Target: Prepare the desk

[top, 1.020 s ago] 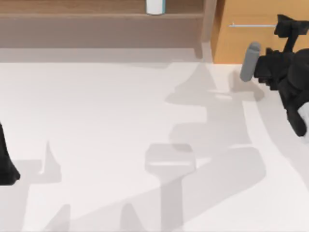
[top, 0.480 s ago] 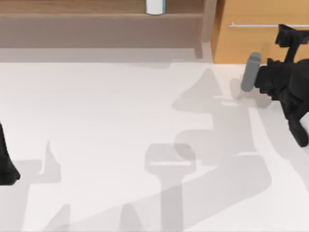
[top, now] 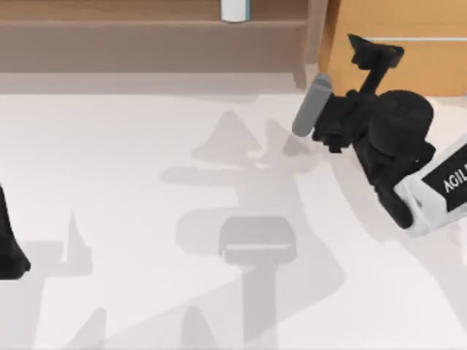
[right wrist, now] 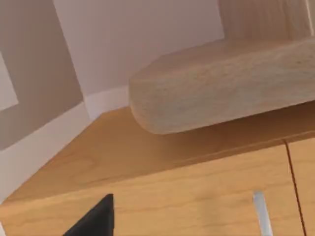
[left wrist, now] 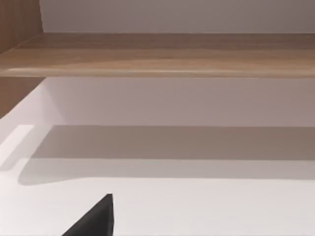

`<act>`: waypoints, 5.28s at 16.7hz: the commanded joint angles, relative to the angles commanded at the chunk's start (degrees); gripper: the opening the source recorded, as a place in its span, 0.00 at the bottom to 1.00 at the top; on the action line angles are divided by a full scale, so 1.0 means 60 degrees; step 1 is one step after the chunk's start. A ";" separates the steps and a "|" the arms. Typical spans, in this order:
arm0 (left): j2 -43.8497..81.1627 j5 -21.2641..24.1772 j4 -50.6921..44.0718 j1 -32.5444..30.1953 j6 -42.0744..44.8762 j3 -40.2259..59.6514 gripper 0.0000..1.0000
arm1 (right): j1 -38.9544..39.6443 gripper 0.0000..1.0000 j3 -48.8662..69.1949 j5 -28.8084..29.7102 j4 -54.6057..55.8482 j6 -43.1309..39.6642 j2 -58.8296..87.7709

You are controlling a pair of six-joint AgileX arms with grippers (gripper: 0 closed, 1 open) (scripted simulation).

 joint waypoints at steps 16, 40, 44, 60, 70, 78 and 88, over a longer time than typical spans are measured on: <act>0.0000 0.0000 0.0000 0.0000 0.0000 0.0000 1.00 | 0.2624 1.00 0.6786 0.4179 -0.5513 1.1404 0.0923; 0.0000 0.0000 0.0000 0.0000 0.0000 0.0000 1.00 | 0.2451 0.62 0.8362 0.4293 -0.6436 1.2059 0.1550; 0.0000 0.0000 0.0000 0.0000 0.0000 0.0000 1.00 | 0.2451 0.32 0.8362 0.4293 -0.6436 1.2059 0.1550; 0.0000 0.0000 0.0000 0.0000 0.0000 0.0000 1.00 | 0.2579 0.00 0.8054 0.4365 -0.6379 1.2052 0.1285; 0.0000 0.0000 0.0000 0.0000 0.0000 0.0000 1.00 | 0.2936 0.00 0.6730 0.4757 -0.6106 1.2103 0.0278; 0.0000 0.0000 0.0000 0.0000 0.0000 0.0000 1.00 | 0.3303 0.00 0.4518 0.3059 -0.5631 1.2654 -0.1321; 0.0000 0.0000 0.0000 0.0000 0.0000 0.0000 1.00 | 0.2036 0.00 -0.1092 -0.2127 -0.4306 1.6023 -0.4761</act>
